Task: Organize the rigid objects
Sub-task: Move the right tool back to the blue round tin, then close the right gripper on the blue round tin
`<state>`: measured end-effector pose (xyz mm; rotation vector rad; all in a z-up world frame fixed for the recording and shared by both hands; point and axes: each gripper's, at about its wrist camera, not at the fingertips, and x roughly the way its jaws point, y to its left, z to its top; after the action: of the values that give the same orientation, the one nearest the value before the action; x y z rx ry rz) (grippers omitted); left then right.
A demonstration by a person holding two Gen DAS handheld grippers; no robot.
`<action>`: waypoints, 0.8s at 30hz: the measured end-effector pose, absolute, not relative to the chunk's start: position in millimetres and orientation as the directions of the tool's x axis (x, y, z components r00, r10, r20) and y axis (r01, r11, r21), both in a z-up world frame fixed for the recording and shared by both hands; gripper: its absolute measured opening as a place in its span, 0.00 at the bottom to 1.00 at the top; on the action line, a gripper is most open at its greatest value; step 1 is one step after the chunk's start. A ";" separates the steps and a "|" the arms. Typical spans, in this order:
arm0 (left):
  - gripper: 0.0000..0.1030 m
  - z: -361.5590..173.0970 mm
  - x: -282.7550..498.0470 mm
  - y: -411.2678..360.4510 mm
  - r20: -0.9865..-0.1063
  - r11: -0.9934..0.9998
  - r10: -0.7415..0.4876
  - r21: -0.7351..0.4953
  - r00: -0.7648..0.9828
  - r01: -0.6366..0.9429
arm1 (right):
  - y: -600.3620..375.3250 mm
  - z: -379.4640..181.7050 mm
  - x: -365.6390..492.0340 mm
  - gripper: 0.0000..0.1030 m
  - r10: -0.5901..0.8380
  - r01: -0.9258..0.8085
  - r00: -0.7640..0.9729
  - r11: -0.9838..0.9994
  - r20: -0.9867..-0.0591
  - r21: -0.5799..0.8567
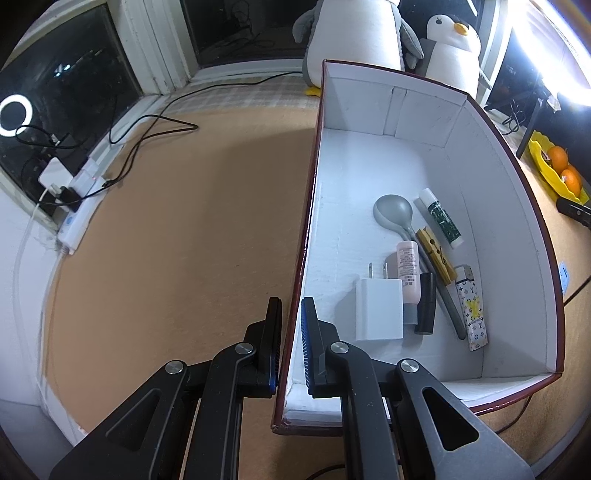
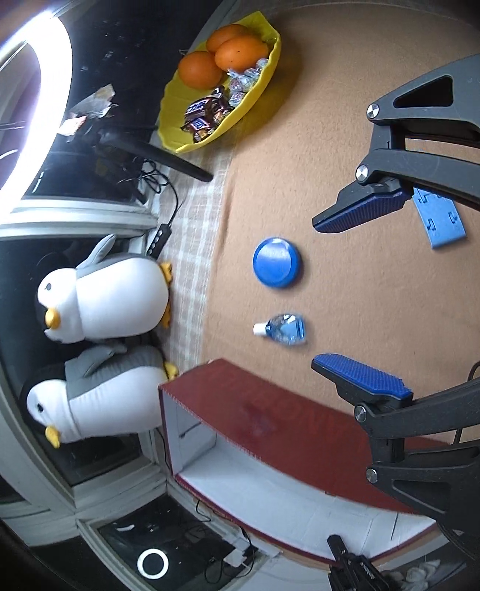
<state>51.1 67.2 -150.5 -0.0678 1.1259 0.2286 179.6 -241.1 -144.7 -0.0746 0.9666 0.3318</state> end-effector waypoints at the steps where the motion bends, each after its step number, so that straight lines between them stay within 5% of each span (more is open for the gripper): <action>1: 0.09 -150.5 51.2 67.1 -0.900 0.974 0.150 0.064 0.408 -0.218 | -243.3 -149.1 184.3 0.62 0.240 -0.308 0.514 0.948 -0.823 0.084; 24: 0.09 -153.0 54.7 63.5 -0.906 0.965 0.192 0.104 0.378 -0.240 | -240.4 -207.5 260.5 0.62 0.203 -0.293 0.405 0.952 -0.891 0.084</action>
<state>54.6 63.5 -153.0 -0.0474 1.1505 0.2763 260.6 -240.4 -207.5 -0.0908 1.1107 0.3139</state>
